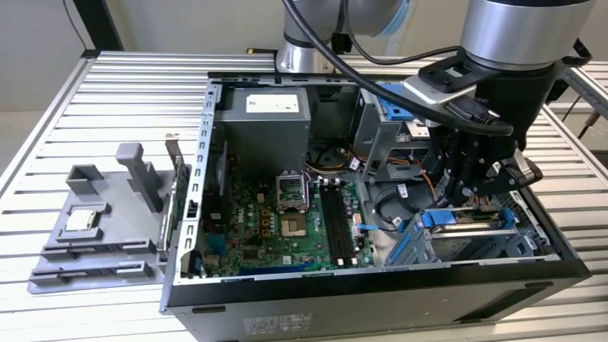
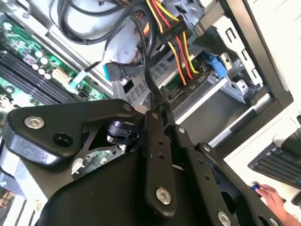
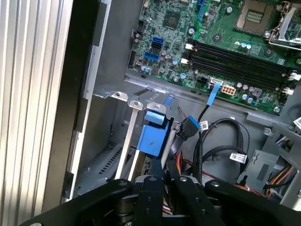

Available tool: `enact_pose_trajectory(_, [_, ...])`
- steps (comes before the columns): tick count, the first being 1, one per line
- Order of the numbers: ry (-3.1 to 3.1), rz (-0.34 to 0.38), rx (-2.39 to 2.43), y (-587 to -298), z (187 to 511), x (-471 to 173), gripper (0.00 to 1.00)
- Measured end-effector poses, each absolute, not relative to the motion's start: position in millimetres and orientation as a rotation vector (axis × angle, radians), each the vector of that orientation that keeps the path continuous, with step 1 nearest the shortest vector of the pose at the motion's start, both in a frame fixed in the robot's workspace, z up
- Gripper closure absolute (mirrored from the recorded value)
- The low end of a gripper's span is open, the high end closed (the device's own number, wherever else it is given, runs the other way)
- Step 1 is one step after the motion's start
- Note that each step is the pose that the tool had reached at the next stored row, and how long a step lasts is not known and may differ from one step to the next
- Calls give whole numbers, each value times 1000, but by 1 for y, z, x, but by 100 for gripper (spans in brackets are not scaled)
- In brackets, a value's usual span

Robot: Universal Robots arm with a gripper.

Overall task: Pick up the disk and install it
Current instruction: 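Insert the second disk wire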

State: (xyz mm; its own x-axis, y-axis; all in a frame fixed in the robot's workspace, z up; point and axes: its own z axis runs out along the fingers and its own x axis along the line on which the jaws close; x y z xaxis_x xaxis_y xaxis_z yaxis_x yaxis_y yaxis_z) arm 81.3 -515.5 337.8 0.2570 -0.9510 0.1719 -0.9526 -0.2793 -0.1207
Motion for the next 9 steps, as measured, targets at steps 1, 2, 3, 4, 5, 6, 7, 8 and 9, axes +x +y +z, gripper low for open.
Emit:
enact_pose_trajectory(1, [-1884, 331, 2482, -516, 338, 82, 100])
enact_pose_trajectory(2, [-1885, 331, 2481, -518, 338, 82, 100])
enact_pose_trajectory(3, [-1887, 331, 2479, -519, 338, 83, 100])
enact_pose_trajectory(4, [-1889, 330, 2478, -520, 338, 83, 100])
enact_pose_trajectory(5, [-1890, 330, 2476, -521, 338, 83, 100])
enact_pose_trajectory(6, [-1890, 329, 2476, -522, 338, 84, 100])
enact_pose_trajectory(7, [-1890, 328, 2476, -523, 338, 86, 100])
enact_pose_trajectory(8, [-1889, 327, 2475, -524, 338, 87, 100])
enact_pose_trajectory(9, [-1889, 325, 2475, -526, 338, 89, 100])
